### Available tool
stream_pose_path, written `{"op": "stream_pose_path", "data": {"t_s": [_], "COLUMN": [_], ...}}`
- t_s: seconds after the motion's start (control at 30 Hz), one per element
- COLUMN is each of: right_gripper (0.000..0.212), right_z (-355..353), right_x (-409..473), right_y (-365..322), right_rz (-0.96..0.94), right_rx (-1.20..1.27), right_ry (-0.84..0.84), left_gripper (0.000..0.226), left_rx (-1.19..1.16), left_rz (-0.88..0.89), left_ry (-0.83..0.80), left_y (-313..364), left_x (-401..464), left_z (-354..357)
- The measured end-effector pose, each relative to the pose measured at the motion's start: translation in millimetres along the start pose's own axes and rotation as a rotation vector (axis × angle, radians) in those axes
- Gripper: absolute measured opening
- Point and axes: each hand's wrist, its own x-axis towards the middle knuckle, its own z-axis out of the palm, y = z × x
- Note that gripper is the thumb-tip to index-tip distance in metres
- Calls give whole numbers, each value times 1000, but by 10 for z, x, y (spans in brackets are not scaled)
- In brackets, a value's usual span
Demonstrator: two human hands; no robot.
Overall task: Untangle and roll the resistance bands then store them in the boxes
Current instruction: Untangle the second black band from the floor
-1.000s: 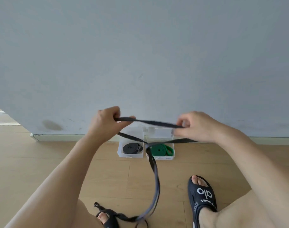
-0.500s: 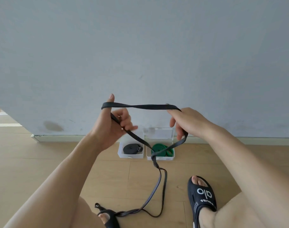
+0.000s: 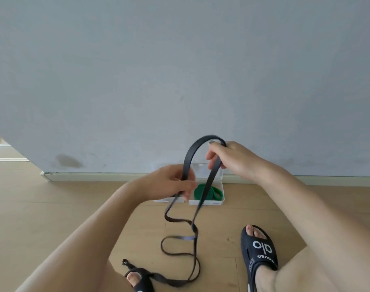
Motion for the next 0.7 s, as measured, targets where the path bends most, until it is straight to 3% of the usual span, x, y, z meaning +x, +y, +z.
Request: {"op": "stream_pose_path", "data": {"t_s": [0.13, 0.23, 0.43, 0.53, 0.6, 0.7], "right_gripper": [27, 22, 29, 19, 10, 8], "right_z": [72, 34, 72, 80, 49, 11], "right_x": [-41, -17, -31, -54, -67, -101], "right_y": [-64, -57, -87, -99, -110, -126], "right_rz": [-83, -70, -74, -135, -173, -175], "right_rx": [-59, -69, -80, -110, -21, 211], "right_ry": [17, 42, -18, 105, 143, 47], "left_gripper": [10, 16, 28, 29, 28, 27], "left_rx": [-376, -471, -311, -224, -122, 45], "left_rz": [85, 152, 169, 148, 143, 162], "left_ry": [83, 130, 261, 322, 344, 360], "left_y": [127, 87, 180, 221, 240, 223], "left_x": [-45, -65, -30, 19, 39, 75], "left_z": [-11, -102, -15, 0, 15, 67]}}
